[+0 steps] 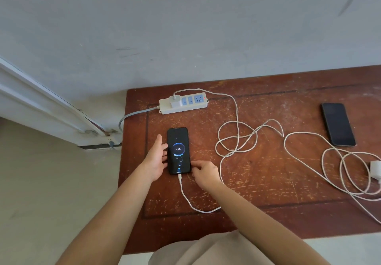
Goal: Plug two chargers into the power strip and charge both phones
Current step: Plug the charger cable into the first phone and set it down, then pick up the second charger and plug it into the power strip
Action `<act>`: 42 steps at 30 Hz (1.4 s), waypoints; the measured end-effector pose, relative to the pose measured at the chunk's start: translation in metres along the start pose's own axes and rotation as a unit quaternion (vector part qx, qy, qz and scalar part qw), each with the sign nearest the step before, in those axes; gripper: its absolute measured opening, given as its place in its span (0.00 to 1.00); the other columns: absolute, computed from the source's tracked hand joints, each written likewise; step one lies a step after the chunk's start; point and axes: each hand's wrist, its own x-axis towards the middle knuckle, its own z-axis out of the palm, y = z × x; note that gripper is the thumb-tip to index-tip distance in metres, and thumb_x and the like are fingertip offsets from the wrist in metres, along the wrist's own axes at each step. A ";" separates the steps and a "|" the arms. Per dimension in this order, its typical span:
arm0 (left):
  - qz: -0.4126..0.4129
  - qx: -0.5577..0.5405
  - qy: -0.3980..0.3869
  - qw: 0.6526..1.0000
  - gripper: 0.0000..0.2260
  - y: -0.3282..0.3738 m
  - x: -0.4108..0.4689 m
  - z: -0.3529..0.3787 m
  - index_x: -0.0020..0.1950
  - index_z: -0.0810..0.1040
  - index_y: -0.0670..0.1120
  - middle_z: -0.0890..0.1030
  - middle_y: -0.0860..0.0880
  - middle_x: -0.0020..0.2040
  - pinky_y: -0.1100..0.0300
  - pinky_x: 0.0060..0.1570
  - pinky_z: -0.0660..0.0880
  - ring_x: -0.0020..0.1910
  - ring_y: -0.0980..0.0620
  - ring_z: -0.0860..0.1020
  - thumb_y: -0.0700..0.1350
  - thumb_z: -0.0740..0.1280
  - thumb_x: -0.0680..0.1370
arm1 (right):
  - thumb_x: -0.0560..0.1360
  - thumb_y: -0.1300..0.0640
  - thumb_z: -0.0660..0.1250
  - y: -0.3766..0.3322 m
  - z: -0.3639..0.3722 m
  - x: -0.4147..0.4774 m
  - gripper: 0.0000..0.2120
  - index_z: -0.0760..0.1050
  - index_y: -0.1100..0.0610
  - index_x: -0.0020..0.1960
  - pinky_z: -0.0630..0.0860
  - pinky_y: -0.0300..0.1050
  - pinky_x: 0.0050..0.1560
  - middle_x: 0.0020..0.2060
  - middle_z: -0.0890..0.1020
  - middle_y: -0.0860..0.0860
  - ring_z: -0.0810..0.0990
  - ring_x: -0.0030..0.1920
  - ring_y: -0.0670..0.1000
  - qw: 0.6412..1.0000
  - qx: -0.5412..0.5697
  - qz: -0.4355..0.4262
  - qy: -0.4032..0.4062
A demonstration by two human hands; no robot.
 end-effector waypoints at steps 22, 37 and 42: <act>0.364 0.666 -0.017 0.651 0.34 -0.010 -0.033 0.138 0.80 0.61 0.49 0.62 0.42 0.81 0.40 0.76 0.59 0.79 0.41 0.59 0.66 0.43 0.81 | 0.82 0.49 0.60 0.099 -0.186 -0.081 0.22 0.67 0.52 0.75 0.67 0.58 0.71 0.74 0.70 0.56 0.67 0.73 0.59 0.929 -0.216 -0.016 0.300; 0.414 0.723 -0.066 0.549 0.31 -0.070 -0.048 0.380 0.82 0.54 0.49 0.48 0.42 0.84 0.42 0.77 0.54 0.82 0.42 0.49 0.63 0.52 0.83 | 0.79 0.46 0.64 0.267 -0.375 -0.078 0.32 0.59 0.57 0.78 0.69 0.60 0.68 0.72 0.68 0.61 0.68 0.71 0.63 0.911 -0.032 0.146 0.385; 0.361 0.737 -0.046 0.570 0.32 -0.098 -0.046 0.437 0.82 0.52 0.49 0.46 0.42 0.84 0.42 0.77 0.56 0.82 0.41 0.48 0.61 0.58 0.83 | 0.72 0.29 0.63 0.298 -0.405 -0.058 0.40 0.66 0.57 0.71 0.74 0.56 0.61 0.64 0.75 0.57 0.75 0.63 0.59 0.898 -0.002 0.182 0.402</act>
